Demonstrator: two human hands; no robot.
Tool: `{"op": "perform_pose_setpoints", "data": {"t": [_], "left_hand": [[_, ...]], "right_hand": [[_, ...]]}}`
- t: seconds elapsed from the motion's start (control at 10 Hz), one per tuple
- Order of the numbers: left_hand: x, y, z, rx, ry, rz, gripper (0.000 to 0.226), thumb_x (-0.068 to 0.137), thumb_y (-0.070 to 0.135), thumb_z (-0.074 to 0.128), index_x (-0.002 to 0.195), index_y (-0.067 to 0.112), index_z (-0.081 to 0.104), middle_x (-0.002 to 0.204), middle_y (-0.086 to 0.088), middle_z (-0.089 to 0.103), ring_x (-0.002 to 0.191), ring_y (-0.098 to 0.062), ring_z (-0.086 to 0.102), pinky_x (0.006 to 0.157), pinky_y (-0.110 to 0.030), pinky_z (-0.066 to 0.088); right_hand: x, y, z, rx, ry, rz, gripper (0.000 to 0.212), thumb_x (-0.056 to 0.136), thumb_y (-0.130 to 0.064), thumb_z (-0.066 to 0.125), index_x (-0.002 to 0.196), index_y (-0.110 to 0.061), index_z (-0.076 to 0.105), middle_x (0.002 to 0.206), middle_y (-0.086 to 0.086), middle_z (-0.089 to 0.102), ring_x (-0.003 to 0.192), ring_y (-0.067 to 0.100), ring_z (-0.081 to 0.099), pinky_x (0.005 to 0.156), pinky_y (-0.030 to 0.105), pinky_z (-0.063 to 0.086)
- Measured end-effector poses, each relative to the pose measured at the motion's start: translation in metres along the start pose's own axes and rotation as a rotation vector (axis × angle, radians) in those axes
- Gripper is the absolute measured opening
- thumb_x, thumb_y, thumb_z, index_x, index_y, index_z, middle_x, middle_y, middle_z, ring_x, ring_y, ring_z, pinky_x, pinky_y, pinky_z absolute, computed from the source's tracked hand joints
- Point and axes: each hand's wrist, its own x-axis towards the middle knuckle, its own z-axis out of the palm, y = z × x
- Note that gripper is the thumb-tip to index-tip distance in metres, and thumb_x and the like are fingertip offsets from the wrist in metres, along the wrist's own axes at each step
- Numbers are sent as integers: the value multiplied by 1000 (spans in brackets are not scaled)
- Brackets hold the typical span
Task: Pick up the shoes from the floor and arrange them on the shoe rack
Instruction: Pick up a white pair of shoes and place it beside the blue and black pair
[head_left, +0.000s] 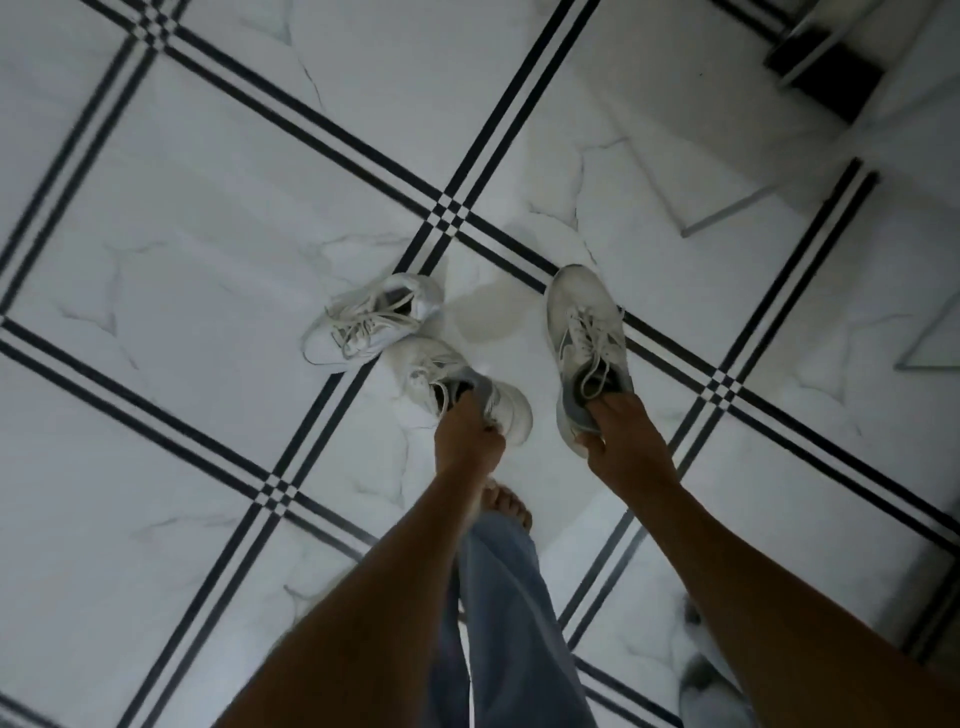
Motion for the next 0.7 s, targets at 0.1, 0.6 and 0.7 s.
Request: {"op": "perform_pose_setpoints", "data": {"t": [0.1,0.6,0.7], "left_hand": [[-57,10,-44,60,-165,153,58,84,5,54,138,20,41,129,-12,57,117,-31,54,92,-31,44],[-399,273,-253,771,-172,770,31,92,7,51,122,7,52,119,-15,57,104,-32,56,72,-16,45],[-429,311,-250,912,-121,941,31,83,5,59,113,10,53,108,-13,60,95,-29,59,79,-32,48]], "right_hand": [[-36,-30,-38,32,-9,39,53,75,-8,74,124,-8,55,123,12,60,119,29,52,98,42,49],[-281,-189,-338,179,351,344,43,81,-22,62,122,-18,51,119,8,59,105,28,59,86,37,54],[-309,-184,-381,145,451,357,40,79,-16,62,118,-12,56,116,10,60,105,29,56,86,35,52]]}}
